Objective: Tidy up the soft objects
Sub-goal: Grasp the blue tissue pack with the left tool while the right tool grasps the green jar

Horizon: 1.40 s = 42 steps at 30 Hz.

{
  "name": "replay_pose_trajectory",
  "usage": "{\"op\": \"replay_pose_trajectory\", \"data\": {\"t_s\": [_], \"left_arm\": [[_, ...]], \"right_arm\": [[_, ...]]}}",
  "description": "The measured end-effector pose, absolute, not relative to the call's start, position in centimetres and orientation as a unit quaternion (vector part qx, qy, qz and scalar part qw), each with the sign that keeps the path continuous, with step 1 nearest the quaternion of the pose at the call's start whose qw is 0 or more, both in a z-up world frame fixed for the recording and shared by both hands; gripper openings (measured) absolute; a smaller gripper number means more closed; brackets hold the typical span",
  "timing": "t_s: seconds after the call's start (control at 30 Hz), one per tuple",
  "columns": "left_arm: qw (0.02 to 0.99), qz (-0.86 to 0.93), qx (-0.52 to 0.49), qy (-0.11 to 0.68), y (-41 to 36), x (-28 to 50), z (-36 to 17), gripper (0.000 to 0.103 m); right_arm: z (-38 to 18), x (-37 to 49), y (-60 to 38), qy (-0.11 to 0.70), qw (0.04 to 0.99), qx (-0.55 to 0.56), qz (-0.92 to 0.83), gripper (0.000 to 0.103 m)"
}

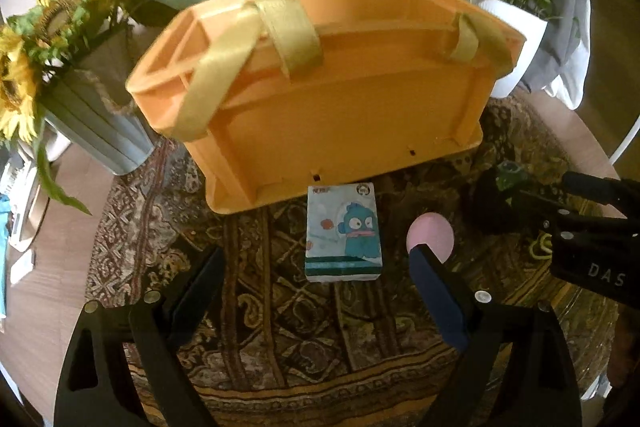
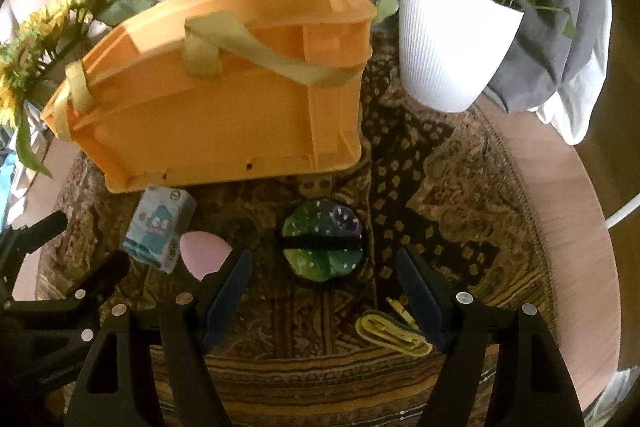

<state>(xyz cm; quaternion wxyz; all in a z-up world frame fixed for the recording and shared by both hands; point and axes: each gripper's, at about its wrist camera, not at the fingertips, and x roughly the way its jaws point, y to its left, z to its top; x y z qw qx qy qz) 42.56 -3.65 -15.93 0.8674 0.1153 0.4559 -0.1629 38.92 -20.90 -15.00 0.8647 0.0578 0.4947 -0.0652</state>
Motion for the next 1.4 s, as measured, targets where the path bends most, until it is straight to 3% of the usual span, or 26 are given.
{"op": "replay_pose_trajectory", "data": {"t_s": [0.73,1.0,1.2,1.33,1.4], "left_arm": [[0.851,-0.161,0.12,0.486,-5.0,45.2,-20.0,0.087],[0.851,-0.164,0.123,0.483,-5.8,46.2,-20.5,0.077],[0.847,-0.173,0.12,0.489,-6.2,46.9,-20.8,0.064],[0.843,-0.184,0.116,0.492,-6.2,47.6,-20.9,0.052],[0.844,-0.185,0.119,0.49,-6.2,47.7,-20.9,0.052]], "right_arm": [[-19.1,41.4,-21.8,0.533,0.842,0.057,-0.059,0.075],[-20.0,42.4,-22.3,0.535,0.841,0.063,-0.052,0.075],[-20.3,42.9,-22.6,0.531,0.843,0.066,-0.049,0.074],[-20.4,43.1,-22.8,0.529,0.844,0.069,-0.046,0.065],[-20.6,43.3,-23.0,0.521,0.85,0.07,-0.041,0.063]]}}
